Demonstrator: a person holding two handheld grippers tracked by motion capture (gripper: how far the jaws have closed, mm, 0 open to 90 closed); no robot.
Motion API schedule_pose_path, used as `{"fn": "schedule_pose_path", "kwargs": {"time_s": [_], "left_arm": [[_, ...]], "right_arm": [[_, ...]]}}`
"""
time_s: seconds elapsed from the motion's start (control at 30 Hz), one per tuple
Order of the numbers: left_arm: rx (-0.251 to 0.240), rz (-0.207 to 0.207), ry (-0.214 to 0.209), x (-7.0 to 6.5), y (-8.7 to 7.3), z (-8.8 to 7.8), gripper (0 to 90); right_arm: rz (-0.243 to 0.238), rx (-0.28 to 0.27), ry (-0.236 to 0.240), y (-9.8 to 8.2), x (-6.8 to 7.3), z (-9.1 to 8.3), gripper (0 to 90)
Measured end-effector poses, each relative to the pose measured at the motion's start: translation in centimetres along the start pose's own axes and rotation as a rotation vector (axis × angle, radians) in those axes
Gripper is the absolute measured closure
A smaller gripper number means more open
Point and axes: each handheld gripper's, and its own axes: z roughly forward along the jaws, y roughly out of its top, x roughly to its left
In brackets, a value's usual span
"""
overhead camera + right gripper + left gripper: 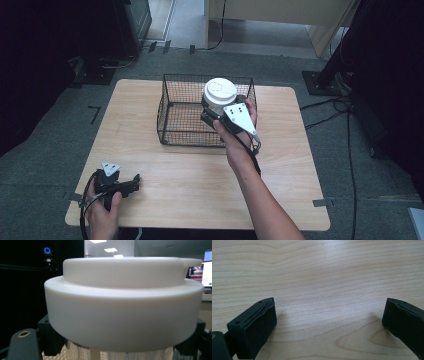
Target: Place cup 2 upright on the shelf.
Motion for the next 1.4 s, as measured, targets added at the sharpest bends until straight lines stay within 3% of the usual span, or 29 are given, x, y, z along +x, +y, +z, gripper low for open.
{"fn": "schedule_pose_path", "kwargs": {"time_s": [0.3,0.83,1.4], "left_arm": [[0.001,0.001,0.000,0.0,0.0,0.0,0.0],[0.000,0.000,0.000,0.0,0.0,0.0,0.0],[0.001,0.000,0.000,0.0,0.0,0.0,0.0]], "right_arm": [[0.001,0.050,-0.054,-1.7,-1.5,2.0,15.9],[0.031,0.160,-0.087,-4.5,-2.6,3.9,15.8],[-0.004,0.247,-0.039,-6.6,-2.1,3.7,15.8]]}}
